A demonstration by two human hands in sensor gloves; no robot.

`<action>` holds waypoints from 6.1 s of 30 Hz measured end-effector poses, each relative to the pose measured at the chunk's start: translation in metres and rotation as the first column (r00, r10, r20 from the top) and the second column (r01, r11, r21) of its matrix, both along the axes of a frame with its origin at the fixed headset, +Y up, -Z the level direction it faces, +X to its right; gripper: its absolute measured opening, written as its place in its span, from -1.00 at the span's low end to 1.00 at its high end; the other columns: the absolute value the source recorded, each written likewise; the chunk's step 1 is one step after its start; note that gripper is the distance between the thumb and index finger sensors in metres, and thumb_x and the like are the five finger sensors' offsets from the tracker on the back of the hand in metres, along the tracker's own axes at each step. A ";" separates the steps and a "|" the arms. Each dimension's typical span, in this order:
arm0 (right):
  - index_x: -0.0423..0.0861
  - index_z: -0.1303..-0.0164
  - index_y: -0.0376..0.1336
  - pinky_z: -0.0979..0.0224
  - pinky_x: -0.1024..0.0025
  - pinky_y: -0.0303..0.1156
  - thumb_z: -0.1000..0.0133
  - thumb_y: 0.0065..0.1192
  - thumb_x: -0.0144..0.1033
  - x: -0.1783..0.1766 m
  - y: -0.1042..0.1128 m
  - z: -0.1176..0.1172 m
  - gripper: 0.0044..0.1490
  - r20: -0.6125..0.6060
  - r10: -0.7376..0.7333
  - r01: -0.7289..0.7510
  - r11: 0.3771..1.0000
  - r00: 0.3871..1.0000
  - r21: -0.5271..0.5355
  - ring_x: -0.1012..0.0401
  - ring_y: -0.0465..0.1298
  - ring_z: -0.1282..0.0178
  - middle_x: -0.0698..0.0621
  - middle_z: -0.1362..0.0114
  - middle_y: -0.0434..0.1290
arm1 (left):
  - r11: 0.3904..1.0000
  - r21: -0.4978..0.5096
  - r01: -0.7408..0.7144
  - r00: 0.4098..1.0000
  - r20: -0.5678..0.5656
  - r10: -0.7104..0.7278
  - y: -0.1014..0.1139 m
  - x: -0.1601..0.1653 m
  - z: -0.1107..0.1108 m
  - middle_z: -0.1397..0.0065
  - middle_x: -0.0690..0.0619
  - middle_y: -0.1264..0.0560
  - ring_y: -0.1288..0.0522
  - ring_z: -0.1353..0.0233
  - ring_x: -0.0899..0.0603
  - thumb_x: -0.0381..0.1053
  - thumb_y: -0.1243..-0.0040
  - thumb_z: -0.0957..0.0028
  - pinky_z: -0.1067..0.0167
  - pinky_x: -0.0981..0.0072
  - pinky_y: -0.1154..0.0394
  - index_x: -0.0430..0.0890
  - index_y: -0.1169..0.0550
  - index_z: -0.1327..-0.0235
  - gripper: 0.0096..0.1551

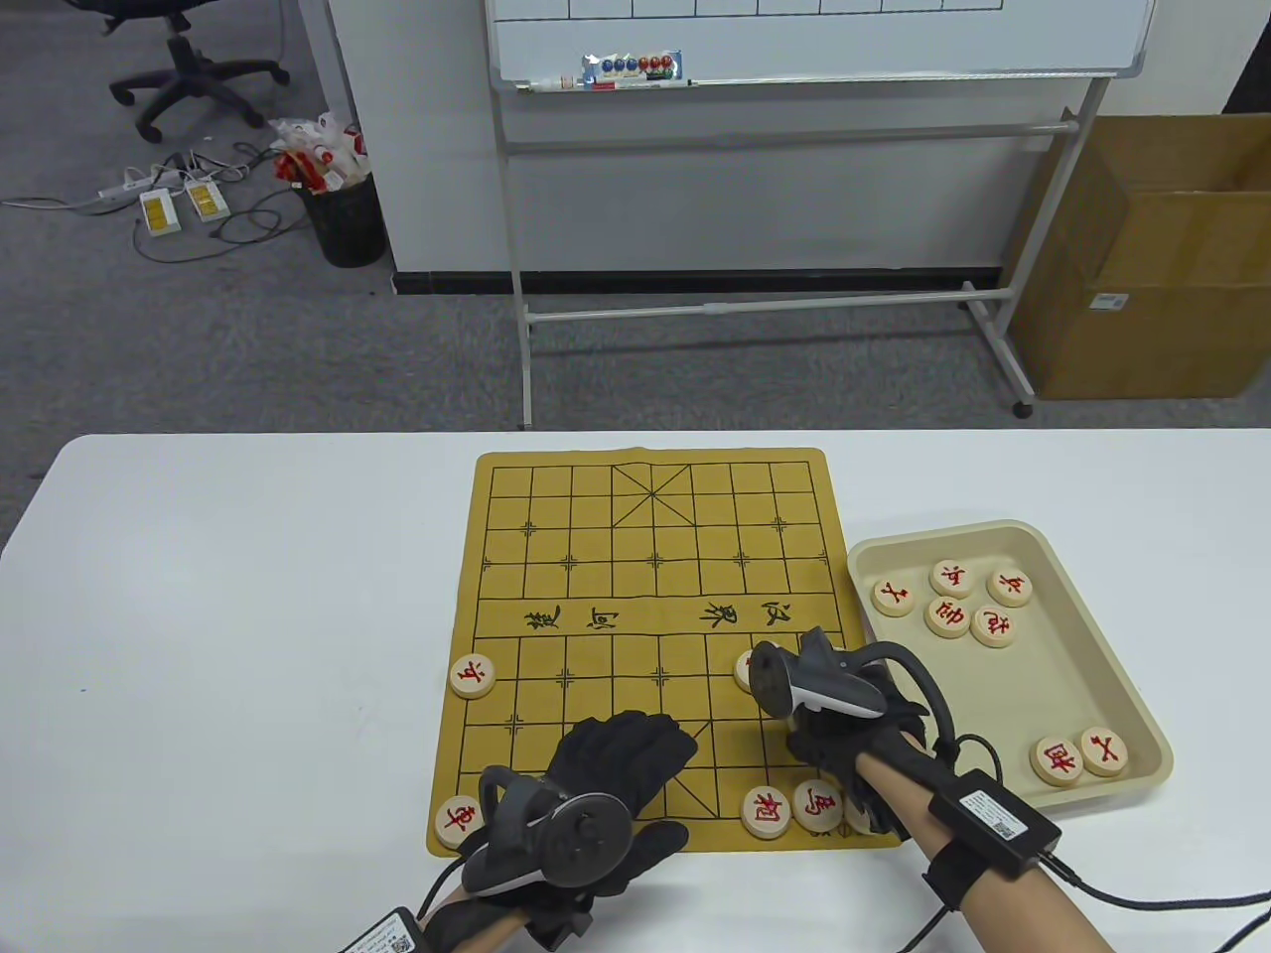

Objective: Set up Chinese chess pieces

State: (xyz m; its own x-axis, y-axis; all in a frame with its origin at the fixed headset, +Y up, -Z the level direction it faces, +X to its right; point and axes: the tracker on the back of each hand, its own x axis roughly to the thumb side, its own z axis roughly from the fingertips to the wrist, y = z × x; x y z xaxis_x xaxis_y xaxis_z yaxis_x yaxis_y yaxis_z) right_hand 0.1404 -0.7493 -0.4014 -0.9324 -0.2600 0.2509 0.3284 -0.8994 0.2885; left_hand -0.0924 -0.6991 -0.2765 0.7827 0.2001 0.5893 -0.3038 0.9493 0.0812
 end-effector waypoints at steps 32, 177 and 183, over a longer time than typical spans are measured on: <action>0.00 -0.63 0.13 -0.69 -0.30 0.01 0.04 0.43 0.10 0.191 0.011 0.013 0.03 0.360 0.206 -0.161 0.975 0.910 -0.152 -0.09 0.27 -0.74 -0.02 -0.62 0.40 | 0.999 -0.004 0.044 0.999 -0.019 -0.044 -0.002 0.001 -0.003 -0.66 0.07 -0.27 -0.30 -0.66 -0.15 0.37 -0.11 0.21 -0.53 -0.26 -0.25 0.10 -0.23 -0.51 -0.05; -0.09 -0.61 0.15 -0.58 -0.24 0.20 -0.02 0.30 0.07 0.007 0.051 0.141 -0.04 -0.318 -0.713 0.776 0.612 0.625 0.153 -0.15 0.39 -0.58 -0.15 -0.63 0.33 | 0.997 -0.081 -0.004 1.000 0.001 0.004 -0.001 0.002 -0.004 -0.64 0.08 -0.29 -0.33 -0.64 -0.14 0.36 -0.20 0.26 -0.52 -0.23 -0.30 0.09 -0.22 -0.49 -0.01; -0.09 -0.61 0.14 -0.59 -0.24 0.19 -0.02 0.30 0.07 0.007 0.052 0.140 -0.03 -0.328 -0.712 0.779 0.606 0.621 0.160 -0.13 0.39 -0.59 -0.16 -0.63 0.32 | 0.997 -0.077 0.018 1.000 0.006 -0.018 -0.005 0.005 -0.004 -0.63 0.08 -0.31 -0.35 -0.63 -0.14 0.36 -0.20 0.26 -0.51 -0.23 -0.30 0.09 -0.24 -0.48 -0.02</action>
